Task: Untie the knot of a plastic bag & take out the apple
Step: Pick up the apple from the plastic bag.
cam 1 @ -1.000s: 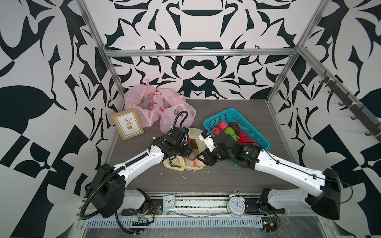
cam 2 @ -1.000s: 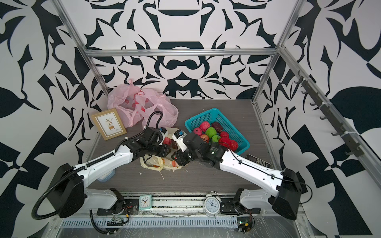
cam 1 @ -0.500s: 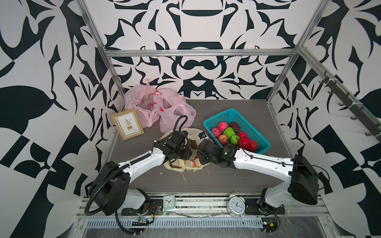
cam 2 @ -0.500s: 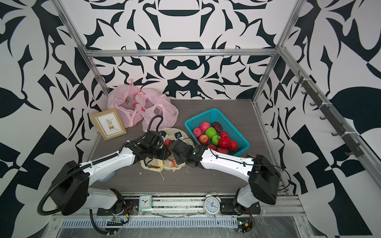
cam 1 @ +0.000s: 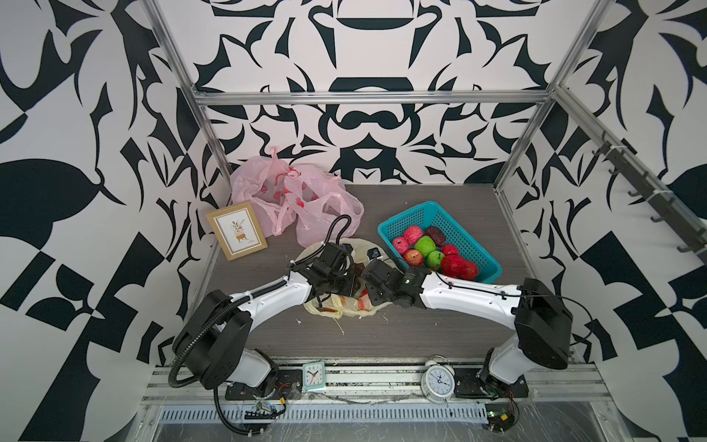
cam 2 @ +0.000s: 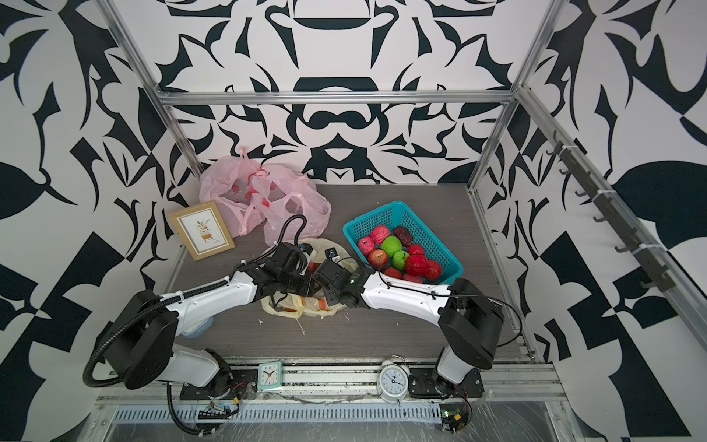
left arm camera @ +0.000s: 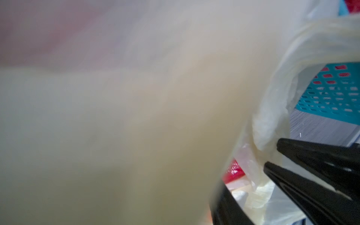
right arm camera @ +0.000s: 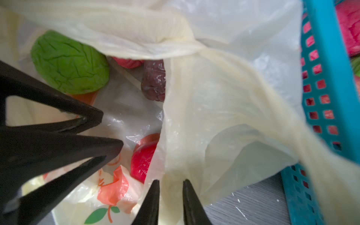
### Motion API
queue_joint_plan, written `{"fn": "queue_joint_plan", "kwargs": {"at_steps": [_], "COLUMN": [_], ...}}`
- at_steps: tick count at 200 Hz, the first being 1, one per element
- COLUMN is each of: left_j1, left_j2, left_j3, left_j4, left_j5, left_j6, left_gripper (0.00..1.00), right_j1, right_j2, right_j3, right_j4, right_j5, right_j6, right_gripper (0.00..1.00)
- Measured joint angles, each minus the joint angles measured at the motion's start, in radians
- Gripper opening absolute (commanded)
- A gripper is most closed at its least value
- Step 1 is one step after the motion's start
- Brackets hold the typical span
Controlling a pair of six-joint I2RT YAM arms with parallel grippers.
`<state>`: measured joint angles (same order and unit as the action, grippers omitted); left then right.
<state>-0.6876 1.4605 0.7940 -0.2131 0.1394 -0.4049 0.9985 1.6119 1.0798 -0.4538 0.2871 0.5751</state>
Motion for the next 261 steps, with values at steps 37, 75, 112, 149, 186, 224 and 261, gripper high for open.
{"fn": "queue_joint_plan", "kwargs": {"at_steps": [37, 75, 112, 149, 186, 224, 261], "left_j1": [-0.005, -0.014, -0.015, -0.016, -0.038, -0.093, -0.125], "left_j2": [0.022, 0.03, 0.031, 0.029, 0.004, -0.018, -0.025], "left_j3": [0.0, 0.0, -0.001, -0.009, -0.026, -0.037, -0.037], "left_j4": [0.012, 0.022, 0.025, 0.034, 0.03, 0.027, 0.008], "left_j5": [0.012, 0.021, 0.023, 0.037, 0.043, 0.018, -0.012], "left_j6": [-0.001, -0.011, -0.014, -0.016, -0.018, -0.017, -0.015], "left_gripper": [0.43, 0.44, 0.44, 0.46, 0.54, 0.65, 0.7], "right_j1": [-0.02, -0.034, -0.043, -0.06, -0.081, -0.09, -0.098], "right_j2": [-0.001, 0.028, 0.089, 0.103, 0.106, 0.106, 0.106], "right_j3": [-0.006, -0.011, -0.021, -0.04, -0.04, -0.04, -0.042], "right_j4": [-0.022, -0.042, -0.043, -0.039, -0.016, 0.019, 0.041], "right_j5": [-0.043, -0.107, -0.157, -0.188, -0.207, -0.242, -0.262], "right_j6": [0.0, 0.0, 0.001, 0.001, 0.001, 0.001, 0.002], "right_gripper": [0.01, 0.0, 0.0, 0.0, 0.0, 0.0, 0.0]}}
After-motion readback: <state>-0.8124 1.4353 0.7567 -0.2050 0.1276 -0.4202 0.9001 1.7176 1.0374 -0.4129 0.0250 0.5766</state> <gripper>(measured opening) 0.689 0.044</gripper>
